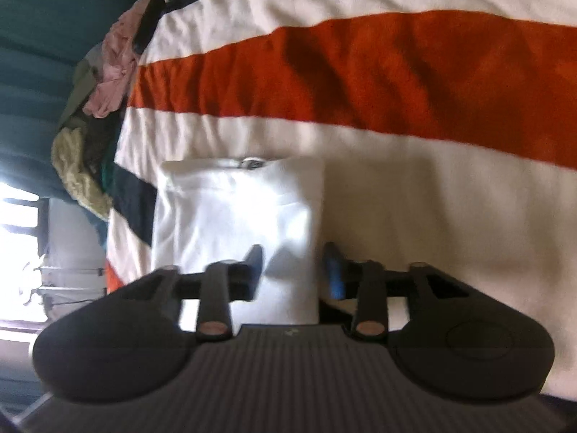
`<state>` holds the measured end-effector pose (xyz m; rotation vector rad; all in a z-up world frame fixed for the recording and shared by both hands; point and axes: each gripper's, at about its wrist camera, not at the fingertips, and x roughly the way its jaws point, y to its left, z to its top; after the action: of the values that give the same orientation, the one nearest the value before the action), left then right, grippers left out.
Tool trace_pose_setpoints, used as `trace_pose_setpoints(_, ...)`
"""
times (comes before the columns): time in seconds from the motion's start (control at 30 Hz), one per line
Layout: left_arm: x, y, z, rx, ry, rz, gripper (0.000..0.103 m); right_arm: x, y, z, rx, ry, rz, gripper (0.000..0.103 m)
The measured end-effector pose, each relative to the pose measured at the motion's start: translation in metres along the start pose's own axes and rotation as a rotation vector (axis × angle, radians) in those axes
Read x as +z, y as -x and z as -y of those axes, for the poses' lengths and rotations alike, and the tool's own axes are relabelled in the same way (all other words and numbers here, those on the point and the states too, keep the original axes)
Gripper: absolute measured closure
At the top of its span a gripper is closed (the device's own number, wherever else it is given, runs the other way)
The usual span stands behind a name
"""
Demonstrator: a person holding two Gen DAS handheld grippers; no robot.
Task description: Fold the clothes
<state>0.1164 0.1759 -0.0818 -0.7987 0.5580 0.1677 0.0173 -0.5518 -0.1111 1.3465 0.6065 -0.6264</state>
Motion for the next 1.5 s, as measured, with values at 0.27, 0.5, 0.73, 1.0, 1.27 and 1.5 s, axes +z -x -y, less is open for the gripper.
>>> trace_pose_setpoints(0.27,0.068,-0.045,-0.04,0.023,0.194,0.05,0.022,-0.003,-0.008,-0.019,-0.043,0.101,0.028,0.045)
trace_pose_setpoints(0.5,0.095,-0.08,-0.058,-0.024,0.244,0.062,0.04,0.012,-0.018,-0.017,-0.097,0.09,0.097,0.081)
trace_pose_setpoints(0.73,0.114,-0.049,-0.04,-0.005,0.092,0.166,0.083,0.01,-0.012,-0.039,-0.072,0.114,0.233,0.095)
trace_pose_setpoints(1.0,0.184,0.064,-0.04,-0.038,0.09,0.239,0.085,0.016,-0.004,-0.043,-0.029,0.111,0.303,0.096)
trace_pose_setpoints(1.27,0.194,0.123,-0.113,0.062,0.201,0.146,0.085,0.012,0.036,-0.02,-0.044,0.019,0.352,0.097)
trace_pose_setpoints(1.5,0.162,0.118,-0.163,0.228,0.134,0.054,0.082,0.01,0.047,0.021,-0.246,-0.161,0.314,0.097)
